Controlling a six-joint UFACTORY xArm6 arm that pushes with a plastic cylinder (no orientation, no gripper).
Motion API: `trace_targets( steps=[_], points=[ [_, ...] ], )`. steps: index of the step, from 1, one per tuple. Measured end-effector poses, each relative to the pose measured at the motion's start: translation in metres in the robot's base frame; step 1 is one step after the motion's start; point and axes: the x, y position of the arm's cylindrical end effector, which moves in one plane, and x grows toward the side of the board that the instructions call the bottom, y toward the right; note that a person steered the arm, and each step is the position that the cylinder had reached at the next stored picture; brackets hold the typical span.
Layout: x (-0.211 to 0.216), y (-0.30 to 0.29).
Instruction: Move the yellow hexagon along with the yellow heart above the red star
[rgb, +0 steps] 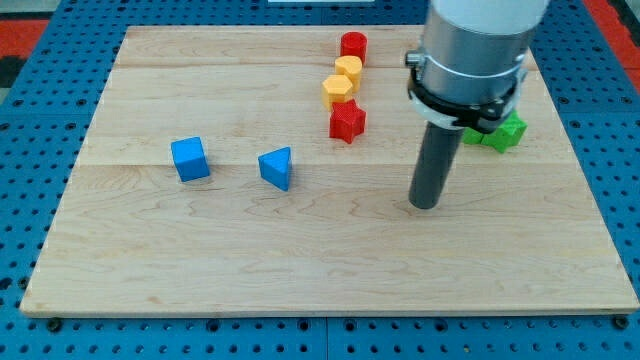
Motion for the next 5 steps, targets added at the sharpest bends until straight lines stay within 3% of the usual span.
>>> trace_targets(
  steps=[4,5],
  points=[
    [-0.127,-0.020],
    [-0.171,-0.001]
  ],
)
